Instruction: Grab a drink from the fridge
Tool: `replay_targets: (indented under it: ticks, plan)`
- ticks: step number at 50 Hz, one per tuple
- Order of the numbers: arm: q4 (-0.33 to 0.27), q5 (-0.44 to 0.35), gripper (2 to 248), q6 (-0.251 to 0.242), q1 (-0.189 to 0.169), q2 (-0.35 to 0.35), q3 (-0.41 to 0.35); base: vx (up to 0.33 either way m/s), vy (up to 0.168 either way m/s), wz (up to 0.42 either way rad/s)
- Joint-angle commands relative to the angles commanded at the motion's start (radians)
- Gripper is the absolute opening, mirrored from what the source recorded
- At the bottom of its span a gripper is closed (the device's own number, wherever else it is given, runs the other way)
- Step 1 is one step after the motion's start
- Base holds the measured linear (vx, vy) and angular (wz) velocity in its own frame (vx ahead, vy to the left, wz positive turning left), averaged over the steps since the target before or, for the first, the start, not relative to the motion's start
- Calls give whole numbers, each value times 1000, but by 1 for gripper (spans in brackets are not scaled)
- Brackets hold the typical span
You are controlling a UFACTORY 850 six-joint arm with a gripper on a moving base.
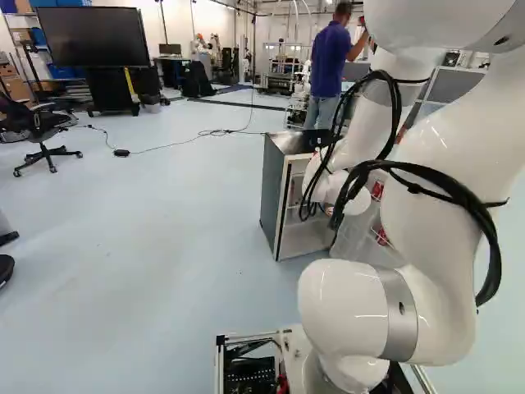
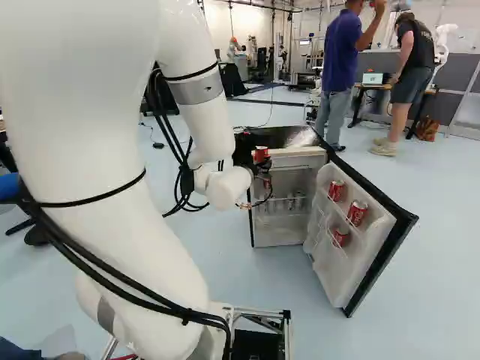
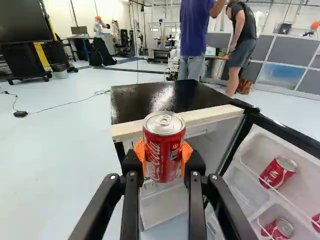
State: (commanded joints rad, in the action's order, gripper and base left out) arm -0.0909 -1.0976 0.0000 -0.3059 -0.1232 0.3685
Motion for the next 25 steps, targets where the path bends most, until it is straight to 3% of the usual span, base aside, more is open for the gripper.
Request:
replay_targets:
  ticks: [25]
  plan:
    - [0,46,91,0,5,33,33,0,0,0]
